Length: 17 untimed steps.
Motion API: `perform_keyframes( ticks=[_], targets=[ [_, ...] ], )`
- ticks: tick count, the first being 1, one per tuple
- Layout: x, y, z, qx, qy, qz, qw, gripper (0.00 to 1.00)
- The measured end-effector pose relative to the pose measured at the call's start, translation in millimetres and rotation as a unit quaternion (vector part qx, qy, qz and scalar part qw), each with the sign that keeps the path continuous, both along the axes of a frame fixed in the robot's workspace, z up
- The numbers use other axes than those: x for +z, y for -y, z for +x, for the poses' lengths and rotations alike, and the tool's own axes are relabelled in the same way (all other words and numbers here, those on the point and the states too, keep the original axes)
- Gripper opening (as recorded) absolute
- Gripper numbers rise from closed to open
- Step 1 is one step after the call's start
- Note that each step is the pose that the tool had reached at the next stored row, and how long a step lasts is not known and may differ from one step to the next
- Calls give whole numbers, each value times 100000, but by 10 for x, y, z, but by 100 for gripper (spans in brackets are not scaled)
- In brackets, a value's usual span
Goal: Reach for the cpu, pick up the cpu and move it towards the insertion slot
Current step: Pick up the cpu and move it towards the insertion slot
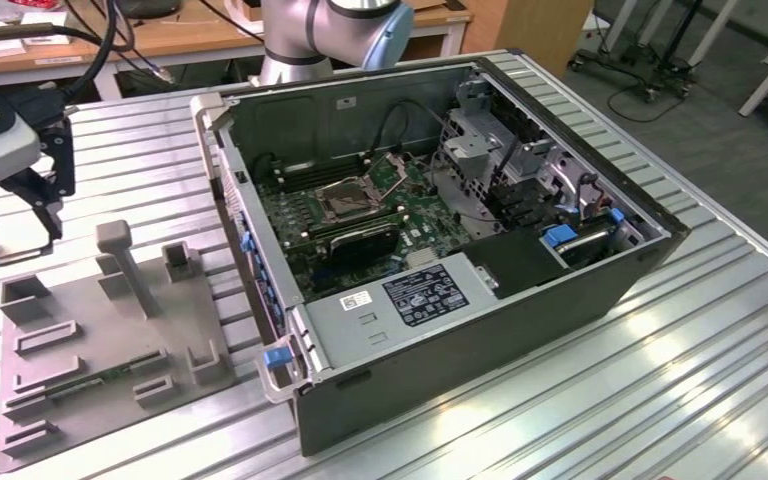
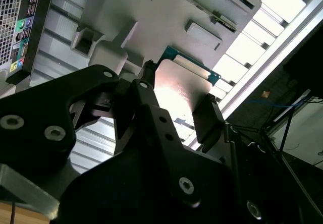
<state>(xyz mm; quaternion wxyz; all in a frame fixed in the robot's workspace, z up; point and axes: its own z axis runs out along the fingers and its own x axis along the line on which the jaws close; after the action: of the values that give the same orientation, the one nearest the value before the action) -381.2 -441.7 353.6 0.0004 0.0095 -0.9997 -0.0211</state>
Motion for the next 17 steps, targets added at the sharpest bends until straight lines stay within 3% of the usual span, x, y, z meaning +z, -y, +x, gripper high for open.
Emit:
perform_keyframes(
  ticks=[10,17],
  targets=[
    [1,0,26,7,-5,13,100000,54],
    [0,0,109,0,1,18,100000,54]
  ],
)
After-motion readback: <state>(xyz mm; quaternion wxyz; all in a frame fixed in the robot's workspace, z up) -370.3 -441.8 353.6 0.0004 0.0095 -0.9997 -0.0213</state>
